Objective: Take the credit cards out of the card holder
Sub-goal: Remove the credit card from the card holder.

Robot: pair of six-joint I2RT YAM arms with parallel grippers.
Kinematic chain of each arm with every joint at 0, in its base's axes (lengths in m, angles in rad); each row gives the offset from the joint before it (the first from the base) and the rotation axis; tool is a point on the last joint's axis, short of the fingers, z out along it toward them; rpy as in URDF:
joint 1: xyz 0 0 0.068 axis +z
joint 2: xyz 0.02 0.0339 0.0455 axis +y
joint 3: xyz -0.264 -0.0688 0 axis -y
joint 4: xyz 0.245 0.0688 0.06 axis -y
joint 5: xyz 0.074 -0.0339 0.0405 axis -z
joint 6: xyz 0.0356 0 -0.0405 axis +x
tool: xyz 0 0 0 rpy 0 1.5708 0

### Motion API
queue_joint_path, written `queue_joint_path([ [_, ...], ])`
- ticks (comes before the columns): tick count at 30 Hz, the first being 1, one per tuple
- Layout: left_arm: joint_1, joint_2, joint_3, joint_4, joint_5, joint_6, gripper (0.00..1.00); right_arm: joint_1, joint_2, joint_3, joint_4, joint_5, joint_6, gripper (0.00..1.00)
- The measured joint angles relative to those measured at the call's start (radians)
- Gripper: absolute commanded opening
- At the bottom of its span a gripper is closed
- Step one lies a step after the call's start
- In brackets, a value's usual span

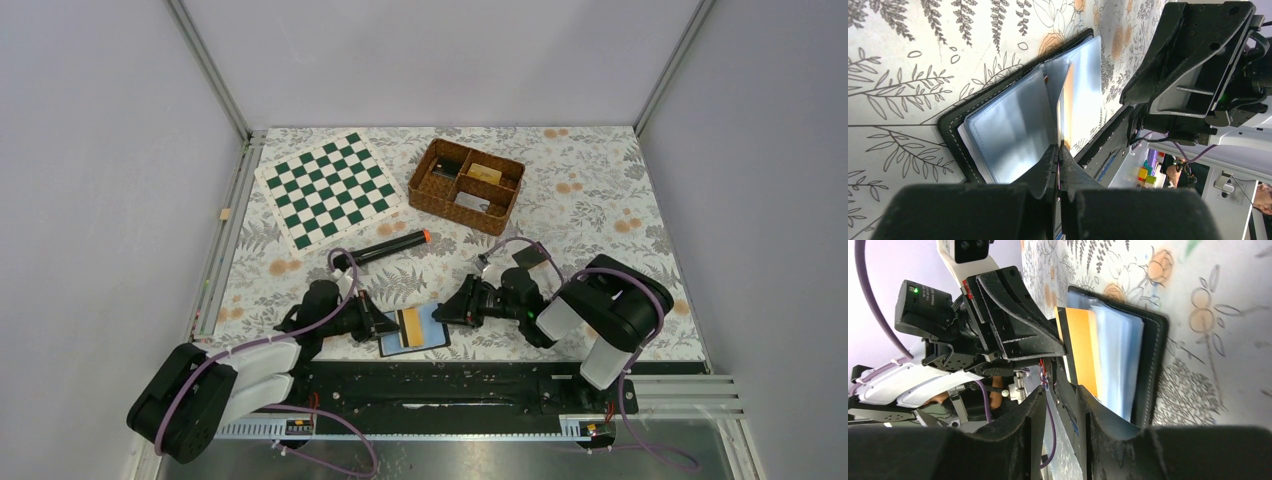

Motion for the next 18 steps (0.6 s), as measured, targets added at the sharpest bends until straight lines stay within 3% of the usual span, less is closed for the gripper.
queue_joint_path([
  [7,0.006,-0.011,0.011,-0.035,-0.008,0.011,0.0,0.026,0.035,0.077,-0.081,0.021,-0.041,0.35],
  [12,0.019,-0.001,0.023,-0.058,-0.006,0.019,0.0,0.027,0.182,0.092,-0.001,0.016,-0.006,0.35],
  [18,0.035,0.003,0.024,-0.061,-0.002,0.019,0.0,0.03,0.203,0.093,0.035,0.021,-0.005,0.35],
])
